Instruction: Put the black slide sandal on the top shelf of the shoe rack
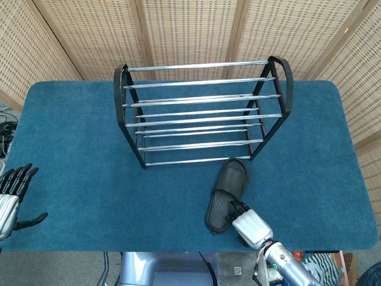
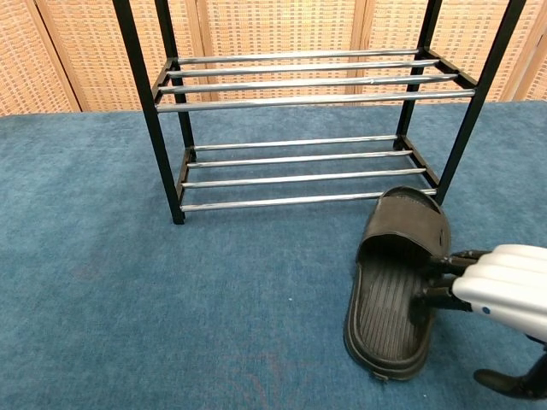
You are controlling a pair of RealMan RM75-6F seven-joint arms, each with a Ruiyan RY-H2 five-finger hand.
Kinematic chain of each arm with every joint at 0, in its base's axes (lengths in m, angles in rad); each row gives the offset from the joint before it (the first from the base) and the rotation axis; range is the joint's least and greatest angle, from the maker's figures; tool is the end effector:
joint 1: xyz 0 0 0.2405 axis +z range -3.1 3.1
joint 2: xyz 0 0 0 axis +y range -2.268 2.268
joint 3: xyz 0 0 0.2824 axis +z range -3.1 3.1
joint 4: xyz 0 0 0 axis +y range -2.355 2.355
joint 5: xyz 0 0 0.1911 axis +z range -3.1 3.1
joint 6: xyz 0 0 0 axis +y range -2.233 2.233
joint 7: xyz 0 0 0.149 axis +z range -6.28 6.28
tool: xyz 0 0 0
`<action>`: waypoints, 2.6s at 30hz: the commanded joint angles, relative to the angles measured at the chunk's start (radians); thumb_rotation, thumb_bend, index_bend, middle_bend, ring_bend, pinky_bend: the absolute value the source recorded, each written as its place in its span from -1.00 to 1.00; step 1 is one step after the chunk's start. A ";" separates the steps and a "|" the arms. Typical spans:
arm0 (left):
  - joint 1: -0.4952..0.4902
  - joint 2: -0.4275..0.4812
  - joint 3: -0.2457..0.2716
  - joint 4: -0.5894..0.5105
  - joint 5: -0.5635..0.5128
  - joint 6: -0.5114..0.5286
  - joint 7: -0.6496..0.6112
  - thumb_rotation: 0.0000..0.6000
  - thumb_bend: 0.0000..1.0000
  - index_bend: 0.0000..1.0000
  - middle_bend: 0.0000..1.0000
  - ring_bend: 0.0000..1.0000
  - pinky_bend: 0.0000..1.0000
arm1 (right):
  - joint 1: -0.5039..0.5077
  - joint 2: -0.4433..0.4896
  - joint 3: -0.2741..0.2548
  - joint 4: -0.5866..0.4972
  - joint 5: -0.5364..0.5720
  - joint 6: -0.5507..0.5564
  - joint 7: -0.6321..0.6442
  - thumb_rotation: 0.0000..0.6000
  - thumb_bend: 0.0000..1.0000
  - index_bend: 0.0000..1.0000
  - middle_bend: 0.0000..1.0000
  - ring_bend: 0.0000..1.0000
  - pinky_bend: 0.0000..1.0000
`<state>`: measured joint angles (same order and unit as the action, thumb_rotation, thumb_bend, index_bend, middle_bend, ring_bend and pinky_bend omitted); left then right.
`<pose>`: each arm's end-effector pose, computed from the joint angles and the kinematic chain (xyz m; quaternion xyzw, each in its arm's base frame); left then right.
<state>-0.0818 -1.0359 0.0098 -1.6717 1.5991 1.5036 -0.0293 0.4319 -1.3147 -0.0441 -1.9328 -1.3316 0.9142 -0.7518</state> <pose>-0.3114 0.1727 0.1990 -0.6286 -0.3814 -0.3936 0.5518 -0.2045 -0.2071 0.0240 0.8580 -0.3057 0.2330 0.3408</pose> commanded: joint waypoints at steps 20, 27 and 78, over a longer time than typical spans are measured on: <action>-0.010 -0.004 -0.009 0.002 -0.028 -0.023 0.007 1.00 -1.00 -1.00 -1.00 -1.00 -1.00 | 0.289 0.016 0.070 0.138 -0.184 -0.265 0.092 1.00 -1.00 -1.00 -1.00 -1.00 -1.00; -0.021 -0.006 -0.016 0.006 -0.050 -0.046 0.008 1.00 -1.00 -1.00 -1.00 -1.00 -1.00 | 0.348 -0.008 0.062 0.192 -0.198 -0.297 0.045 1.00 -1.00 -1.00 -1.00 -1.00 -1.00; -0.044 -0.017 -0.024 -0.003 -0.085 -0.086 0.037 1.00 -1.00 -1.00 -1.00 -1.00 -1.00 | 0.417 -0.073 -0.190 0.571 -0.713 0.130 0.452 1.00 0.32 0.11 0.06 -0.13 -0.11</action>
<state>-0.1257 -1.0536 -0.0141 -1.6743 1.5134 1.4172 0.0079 0.8596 -1.4067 -0.2257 -1.3501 -2.0222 1.0170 -0.2812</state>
